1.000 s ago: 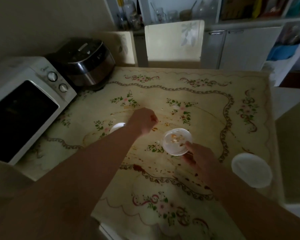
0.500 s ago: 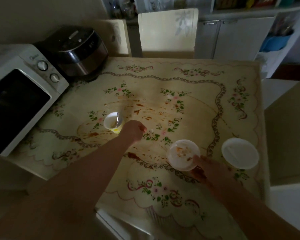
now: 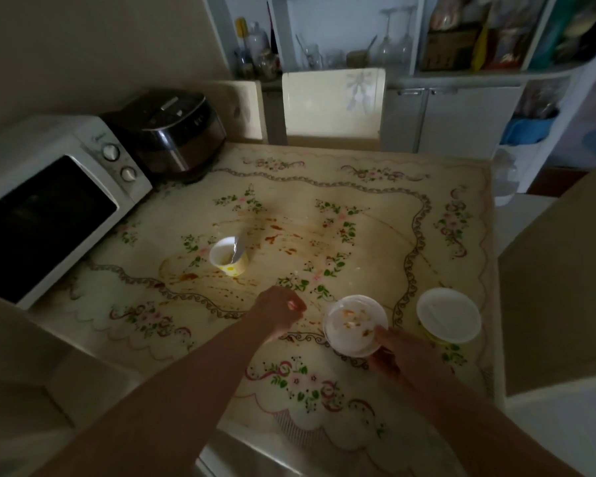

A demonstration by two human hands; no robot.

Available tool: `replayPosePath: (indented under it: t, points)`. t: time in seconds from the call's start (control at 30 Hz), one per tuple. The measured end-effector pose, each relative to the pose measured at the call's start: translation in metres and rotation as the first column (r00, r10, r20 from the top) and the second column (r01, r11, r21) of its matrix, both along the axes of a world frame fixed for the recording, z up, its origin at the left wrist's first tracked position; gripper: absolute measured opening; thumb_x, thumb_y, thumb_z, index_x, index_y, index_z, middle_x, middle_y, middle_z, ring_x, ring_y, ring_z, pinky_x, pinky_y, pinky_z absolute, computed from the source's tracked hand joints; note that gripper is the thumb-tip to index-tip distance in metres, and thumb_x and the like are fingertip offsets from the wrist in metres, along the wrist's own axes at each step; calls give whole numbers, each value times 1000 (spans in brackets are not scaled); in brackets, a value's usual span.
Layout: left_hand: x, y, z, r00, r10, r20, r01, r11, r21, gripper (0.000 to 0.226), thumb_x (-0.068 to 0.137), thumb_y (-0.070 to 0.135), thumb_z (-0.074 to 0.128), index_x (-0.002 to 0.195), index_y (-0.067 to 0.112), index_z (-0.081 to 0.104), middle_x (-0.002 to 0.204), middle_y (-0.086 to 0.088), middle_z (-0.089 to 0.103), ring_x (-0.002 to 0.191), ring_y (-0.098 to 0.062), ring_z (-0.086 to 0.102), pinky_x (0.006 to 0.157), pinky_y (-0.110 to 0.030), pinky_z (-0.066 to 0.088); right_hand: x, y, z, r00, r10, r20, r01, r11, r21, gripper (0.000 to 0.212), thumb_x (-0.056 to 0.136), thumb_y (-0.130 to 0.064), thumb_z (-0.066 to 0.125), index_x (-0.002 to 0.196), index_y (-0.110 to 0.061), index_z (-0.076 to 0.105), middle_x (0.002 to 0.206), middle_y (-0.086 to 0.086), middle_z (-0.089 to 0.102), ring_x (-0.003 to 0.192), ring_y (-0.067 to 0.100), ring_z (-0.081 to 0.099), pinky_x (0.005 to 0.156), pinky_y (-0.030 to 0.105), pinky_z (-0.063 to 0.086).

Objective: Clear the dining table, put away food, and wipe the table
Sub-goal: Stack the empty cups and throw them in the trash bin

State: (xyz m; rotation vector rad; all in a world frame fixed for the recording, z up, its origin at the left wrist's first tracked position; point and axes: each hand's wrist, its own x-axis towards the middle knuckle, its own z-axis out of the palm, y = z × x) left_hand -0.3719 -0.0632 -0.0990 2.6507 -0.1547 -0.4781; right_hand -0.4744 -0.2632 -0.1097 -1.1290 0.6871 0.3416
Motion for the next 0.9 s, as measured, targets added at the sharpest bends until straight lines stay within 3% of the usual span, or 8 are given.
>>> replayPosePath:
  t: [0.1, 0.23, 0.43, 0.63, 0.8, 0.9]
  points:
    - [-18, -5, 8, 1000, 13, 3, -13, 1000, 23, 17, 89, 17, 65, 104, 14, 72, 113, -1, 68, 109, -12, 60, 99, -24, 41, -8, -4, 7, 1000, 17, 26, -16, 999, -38, 15, 95, -17, 55, 93, -5, 64, 89, 15, 66, 86, 25, 60, 90, 42, 49]
    - [-40, -7, 16, 997, 81, 7, -81, 996, 21, 18, 88, 18, 66, 104, 17, 72, 112, 0, 70, 101, -11, 63, 82, -16, 39, -15, -8, 8, 998, 21, 52, -20, 1000, -24, 17, 94, -15, 56, 96, -1, 64, 93, 18, 66, 89, 28, 59, 85, 39, 49]
    - [-71, 8, 21, 990, 138, -26, -139, 990, -13, 16, 87, 14, 67, 101, 12, 73, 109, -4, 71, 98, -14, 65, 86, -21, 47, -21, 2, 15, 1000, -1, 1, 1, 997, 72, 12, 92, -12, 59, 89, -1, 61, 94, 17, 64, 88, 26, 60, 90, 41, 49]
    - [-72, 39, 14, 976, 198, -91, -200, 980, -12, 21, 87, 15, 66, 107, 9, 71, 117, -5, 67, 109, -18, 62, 98, -27, 48, -10, 24, 18, 999, 44, -31, -38, 986, 164, 21, 92, -13, 60, 104, 4, 60, 107, 21, 64, 99, 28, 60, 80, 34, 52]
    - [-56, 73, 5, 938, 318, -137, -331, 940, -84, 19, 86, 13, 67, 103, 7, 73, 103, -8, 70, 92, -17, 68, 85, -27, 55, 8, 44, 22, 999, 40, -33, -36, 992, 123, 17, 92, -15, 60, 100, 1, 61, 102, 19, 65, 95, 26, 61, 86, 36, 51]
    - [-38, 95, 9, 854, 474, -216, -515, 831, -212, 10, 89, 2, 58, 84, 2, 67, 70, -9, 61, 48, -9, 57, 45, -15, 46, 18, 55, 23, 998, 33, -49, -27, 993, 113, 14, 92, -15, 60, 95, -1, 62, 101, 18, 64, 96, 26, 62, 90, 38, 52]
